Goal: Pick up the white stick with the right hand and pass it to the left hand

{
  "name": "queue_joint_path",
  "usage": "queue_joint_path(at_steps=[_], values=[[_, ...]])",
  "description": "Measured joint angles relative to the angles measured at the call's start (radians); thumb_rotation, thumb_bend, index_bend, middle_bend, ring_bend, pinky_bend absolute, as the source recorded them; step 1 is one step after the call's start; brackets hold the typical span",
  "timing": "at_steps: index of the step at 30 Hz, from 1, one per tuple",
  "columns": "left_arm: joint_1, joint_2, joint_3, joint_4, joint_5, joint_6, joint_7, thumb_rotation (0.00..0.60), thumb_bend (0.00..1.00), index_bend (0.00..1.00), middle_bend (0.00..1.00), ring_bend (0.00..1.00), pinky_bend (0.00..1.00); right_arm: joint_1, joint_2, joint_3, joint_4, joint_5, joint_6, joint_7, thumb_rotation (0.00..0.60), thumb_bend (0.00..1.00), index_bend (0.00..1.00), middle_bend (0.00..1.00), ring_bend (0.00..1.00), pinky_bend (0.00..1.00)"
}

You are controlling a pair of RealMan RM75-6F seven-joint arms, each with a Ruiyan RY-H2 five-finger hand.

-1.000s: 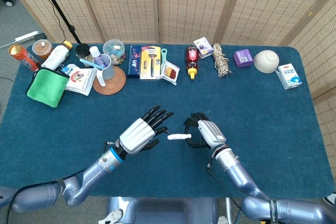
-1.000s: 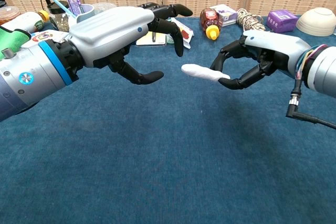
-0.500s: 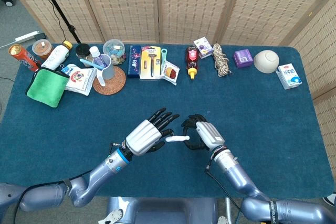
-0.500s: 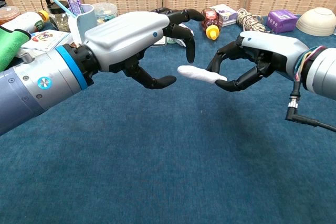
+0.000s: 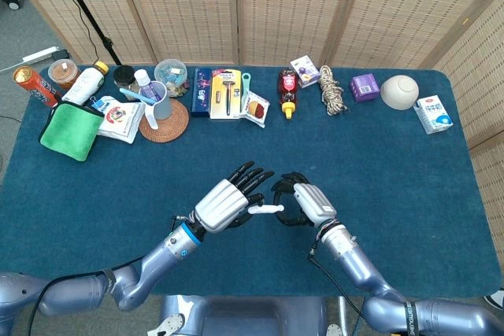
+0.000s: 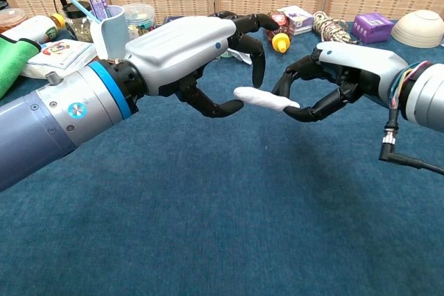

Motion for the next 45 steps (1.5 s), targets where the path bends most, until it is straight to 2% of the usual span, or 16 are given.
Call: queue_joint_path(at_steps=[29, 45], values=[[-0.022, -0.051, -0.012, 0.016, -0.054, 0.002, 0.021, 0.6, 0.35, 0.66, 0.17, 0.16, 0.05, 0.004, 0.006, -0.006, -0.002, -0.009, -0.004, 0.021, 0.6, 0.42, 0.64, 0.31, 0.12, 0.0], [-0.025, -0.048, -0.008, 0.022, -0.064, 0.007, 0.011, 0.6, 0.35, 0.66, 0.17, 0.17, 0.05, 0.004, 0.006, -0.01, 0.004, -0.015, -0.005, 0.029, 0.6, 0.42, 0.65, 0.31, 0.13, 0.0]])
